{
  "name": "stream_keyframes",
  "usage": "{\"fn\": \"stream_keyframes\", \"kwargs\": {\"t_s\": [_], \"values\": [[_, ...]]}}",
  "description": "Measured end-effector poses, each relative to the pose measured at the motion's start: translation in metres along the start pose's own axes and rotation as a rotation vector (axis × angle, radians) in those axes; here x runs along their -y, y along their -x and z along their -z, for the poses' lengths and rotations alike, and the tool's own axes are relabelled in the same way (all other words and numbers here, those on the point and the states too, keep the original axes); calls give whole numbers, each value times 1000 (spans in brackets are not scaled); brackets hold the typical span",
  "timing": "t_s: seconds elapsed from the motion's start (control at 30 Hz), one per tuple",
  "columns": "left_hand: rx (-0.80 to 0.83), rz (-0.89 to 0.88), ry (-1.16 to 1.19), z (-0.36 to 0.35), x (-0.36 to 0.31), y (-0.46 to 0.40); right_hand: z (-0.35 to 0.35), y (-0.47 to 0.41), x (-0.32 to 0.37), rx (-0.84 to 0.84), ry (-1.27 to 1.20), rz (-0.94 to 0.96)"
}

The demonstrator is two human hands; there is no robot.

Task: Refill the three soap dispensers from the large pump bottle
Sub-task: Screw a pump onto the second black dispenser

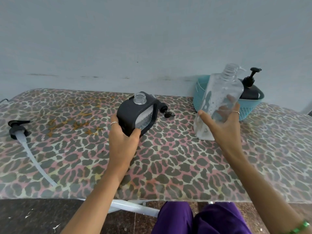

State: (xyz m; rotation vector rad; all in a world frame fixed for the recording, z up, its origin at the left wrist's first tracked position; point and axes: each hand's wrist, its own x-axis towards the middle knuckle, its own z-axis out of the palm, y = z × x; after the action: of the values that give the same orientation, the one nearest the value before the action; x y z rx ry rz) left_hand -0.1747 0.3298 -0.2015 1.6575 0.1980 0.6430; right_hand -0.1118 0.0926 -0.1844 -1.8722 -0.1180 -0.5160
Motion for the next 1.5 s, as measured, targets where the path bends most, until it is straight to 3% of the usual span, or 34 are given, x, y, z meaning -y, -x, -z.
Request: {"fn": "stream_keyframes", "kwargs": {"t_s": [0.1, 0.2, 0.3, 0.37, 0.43, 0.73, 0.87, 0.97, 1.13, 1.3, 1.4, 1.5], "values": [[6, 9, -8, 1, 2, 0, 3, 4, 6, 12, 23, -43], [8, 3, -9, 1, 3, 0, 10, 25, 20, -144, -46, -95], [5, -22, -23, 1, 2, -1, 15, 53, 44, -274, -134, 152], [4, -31, -18, 1, 1, -1, 10, 60, 57, -155, -119, 317], [7, -20, -2, 1, 1, -1, -7, 51, 68, 46, 6, 362], [18, 6, 38, -4, -3, 2, -89, -46, 44, 592, 704, 264], [-2, -17, 44, 4, -4, -2, -109, -62, 44, 763, 808, 309], [-10, -26, 35, 11, -4, -7, -117, -62, 49, 761, 787, 298], [12, 10, 35, 2, -1, -1, -97, -62, 48, 498, 614, 269], [18, -5, 13, 2, 0, -1, -81, -51, 91, 139, 39, 250], [6, 5, 15, 1, 2, -1, -72, -43, 118, 153, -403, 185], [-3, -2, 23, 1, 2, -1, -72, -38, 134, 240, -613, 148]]}}
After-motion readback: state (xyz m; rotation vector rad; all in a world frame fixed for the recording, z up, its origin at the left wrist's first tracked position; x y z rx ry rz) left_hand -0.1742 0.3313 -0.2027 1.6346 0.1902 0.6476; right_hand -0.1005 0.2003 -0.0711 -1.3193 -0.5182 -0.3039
